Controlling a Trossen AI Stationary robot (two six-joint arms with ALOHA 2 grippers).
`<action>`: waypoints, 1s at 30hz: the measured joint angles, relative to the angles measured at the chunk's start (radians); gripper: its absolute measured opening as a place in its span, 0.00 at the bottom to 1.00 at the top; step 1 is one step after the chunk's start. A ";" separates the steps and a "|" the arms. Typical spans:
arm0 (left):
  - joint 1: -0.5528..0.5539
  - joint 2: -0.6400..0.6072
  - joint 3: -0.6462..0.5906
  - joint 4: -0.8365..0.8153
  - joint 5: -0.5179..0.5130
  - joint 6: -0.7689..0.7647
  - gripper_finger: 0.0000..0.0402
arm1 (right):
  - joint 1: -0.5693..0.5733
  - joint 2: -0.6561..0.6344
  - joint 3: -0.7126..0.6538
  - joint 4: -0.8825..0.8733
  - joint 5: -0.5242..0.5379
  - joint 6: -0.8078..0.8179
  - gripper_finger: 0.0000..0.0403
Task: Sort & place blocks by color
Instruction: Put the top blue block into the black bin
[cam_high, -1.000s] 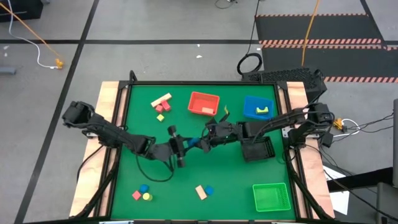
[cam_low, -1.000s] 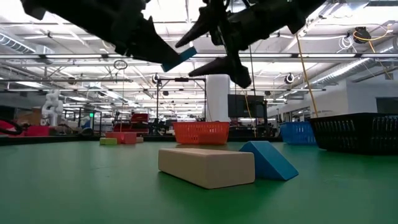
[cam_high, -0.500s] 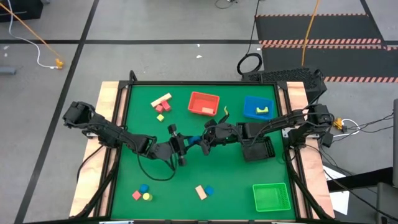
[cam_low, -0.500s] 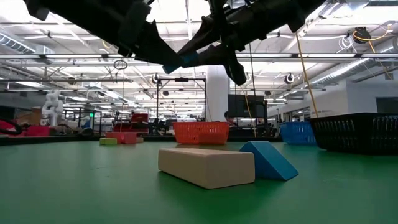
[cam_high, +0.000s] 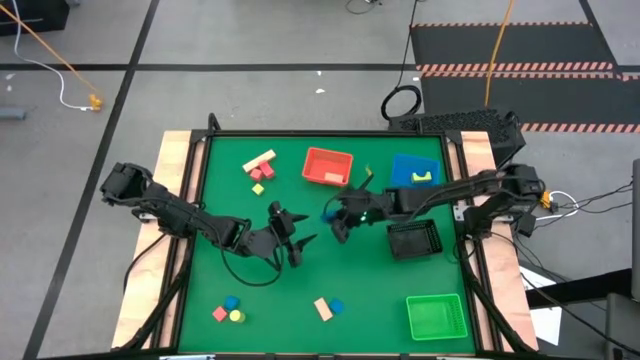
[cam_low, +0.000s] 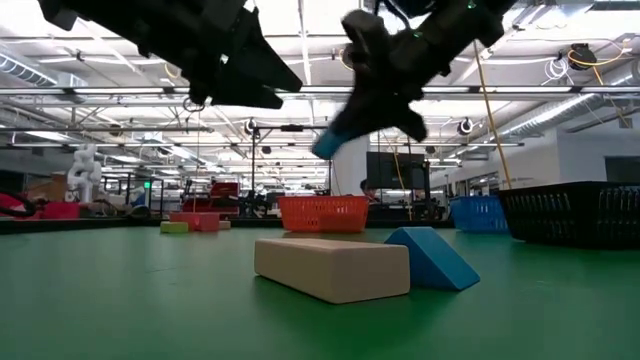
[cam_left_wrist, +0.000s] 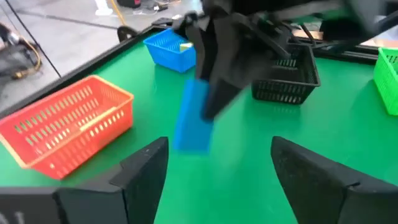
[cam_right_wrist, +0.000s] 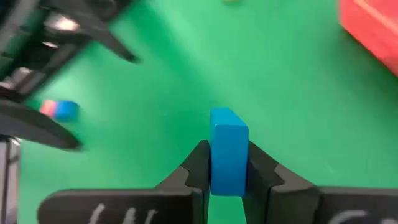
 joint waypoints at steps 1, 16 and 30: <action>0.000 0.000 0.000 -0.003 0.000 -0.019 0.72 | -0.006 -0.023 0.000 -0.061 0.004 -0.007 0.09; 0.086 0.000 0.000 -0.132 -0.052 -0.142 0.52 | 0.069 -0.372 0.000 -0.823 -0.166 0.252 0.09; 0.304 0.000 0.000 -0.380 -0.060 -0.203 0.40 | 0.164 -0.355 -0.078 -0.980 -0.248 0.358 0.12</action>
